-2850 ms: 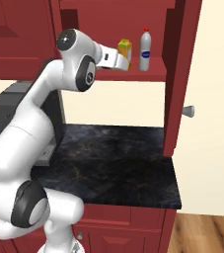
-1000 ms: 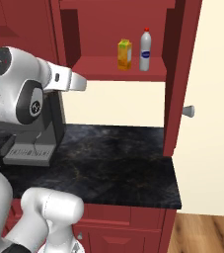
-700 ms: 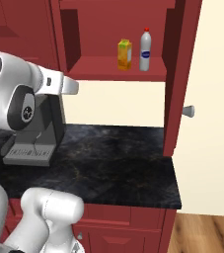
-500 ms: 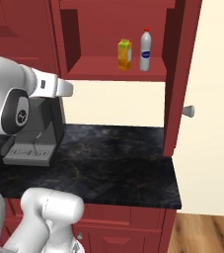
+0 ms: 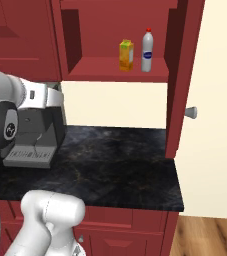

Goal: Pick the bottled water, milk, boxed drink from the counter and place them in the open cabinet.

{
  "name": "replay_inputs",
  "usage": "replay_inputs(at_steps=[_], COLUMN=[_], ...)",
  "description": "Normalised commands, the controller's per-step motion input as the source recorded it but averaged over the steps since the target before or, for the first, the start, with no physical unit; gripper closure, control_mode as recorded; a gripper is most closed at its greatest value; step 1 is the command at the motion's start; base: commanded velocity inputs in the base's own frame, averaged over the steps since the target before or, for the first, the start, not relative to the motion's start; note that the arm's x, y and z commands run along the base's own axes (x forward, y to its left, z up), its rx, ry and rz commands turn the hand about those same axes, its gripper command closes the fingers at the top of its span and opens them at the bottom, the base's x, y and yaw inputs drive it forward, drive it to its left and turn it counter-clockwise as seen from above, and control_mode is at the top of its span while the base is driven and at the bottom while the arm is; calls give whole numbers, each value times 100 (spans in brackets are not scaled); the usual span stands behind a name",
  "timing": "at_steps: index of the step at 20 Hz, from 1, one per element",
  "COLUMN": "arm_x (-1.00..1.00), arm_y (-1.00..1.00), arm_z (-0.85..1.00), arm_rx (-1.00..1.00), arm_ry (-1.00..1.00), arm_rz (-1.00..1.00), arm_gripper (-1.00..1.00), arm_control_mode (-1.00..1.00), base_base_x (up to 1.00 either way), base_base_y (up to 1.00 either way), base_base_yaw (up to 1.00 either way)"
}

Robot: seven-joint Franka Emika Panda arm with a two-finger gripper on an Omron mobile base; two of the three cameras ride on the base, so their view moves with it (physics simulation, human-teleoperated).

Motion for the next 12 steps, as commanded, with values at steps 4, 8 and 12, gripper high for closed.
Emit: replay_inputs(at_steps=[4, 8, 12], arm_x=[-26, -21, -23], arm_y=[6, 4, 6], arm_z=[-17, -12, -11], arm_rx=[0, 0, 0], arm_ry=[0, 0, 0], arm_rz=[4, 3, 1], arm_gripper=[-100, -100, -100], arm_control_mode=[-100, -100, -100], base_base_x=[0, 0, 0], base_base_y=[0, 0, 0], base_base_yaw=[0, 0, 0])
